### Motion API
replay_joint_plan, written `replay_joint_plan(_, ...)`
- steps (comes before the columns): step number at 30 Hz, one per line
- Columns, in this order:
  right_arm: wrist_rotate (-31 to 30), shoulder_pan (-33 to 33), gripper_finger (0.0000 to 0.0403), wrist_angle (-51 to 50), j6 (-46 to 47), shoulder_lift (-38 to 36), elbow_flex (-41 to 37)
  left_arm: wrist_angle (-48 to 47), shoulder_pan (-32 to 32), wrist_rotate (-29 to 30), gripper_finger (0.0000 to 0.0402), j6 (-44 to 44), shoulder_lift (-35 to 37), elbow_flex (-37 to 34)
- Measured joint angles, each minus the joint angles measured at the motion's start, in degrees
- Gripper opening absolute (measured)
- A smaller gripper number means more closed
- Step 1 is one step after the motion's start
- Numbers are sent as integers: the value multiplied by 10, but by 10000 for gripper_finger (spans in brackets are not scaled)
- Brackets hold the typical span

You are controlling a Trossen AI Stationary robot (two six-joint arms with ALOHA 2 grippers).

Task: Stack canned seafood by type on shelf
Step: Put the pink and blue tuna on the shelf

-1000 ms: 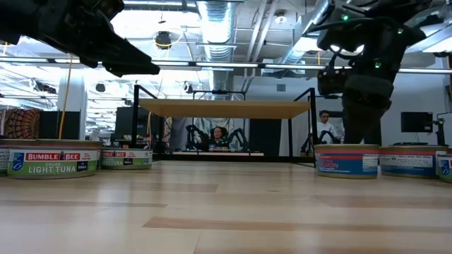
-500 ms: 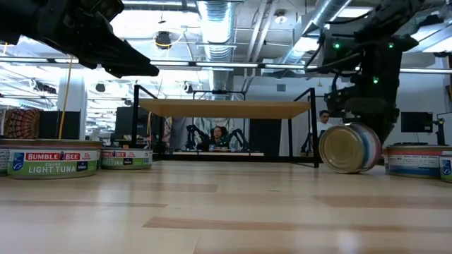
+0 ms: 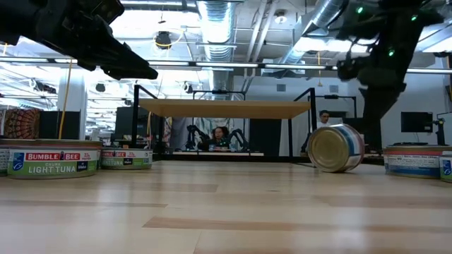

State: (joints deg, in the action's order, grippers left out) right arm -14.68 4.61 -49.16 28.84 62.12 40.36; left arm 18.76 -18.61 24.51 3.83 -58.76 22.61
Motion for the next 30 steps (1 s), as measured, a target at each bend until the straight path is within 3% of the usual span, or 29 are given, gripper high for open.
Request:
replay_joint_plan(6, -3, -84, 268, 94, 61, -10, 0, 15, 0, 15, 214, 2, 0, 0)
replay_joint_plan(10, -101, -142, 319, 158, 103, 31, 1, 15, 0, 28, 214, 9, 0, 0)
replay_joint_plan(18, -256, -202, 330, 183, 161, 122, 1, 14, 0, 27, 214, 31, 0, 0)
replay_joint_plan(25, -366, -265, 333, 188, 183, 133, 1, 11, 0, 14, 214, 36, 0, 0)
replay_joint_plan(30, -428, -309, 334, 189, 159, 133, -12, 11, 0, 44, 214, 36, 0, 0)
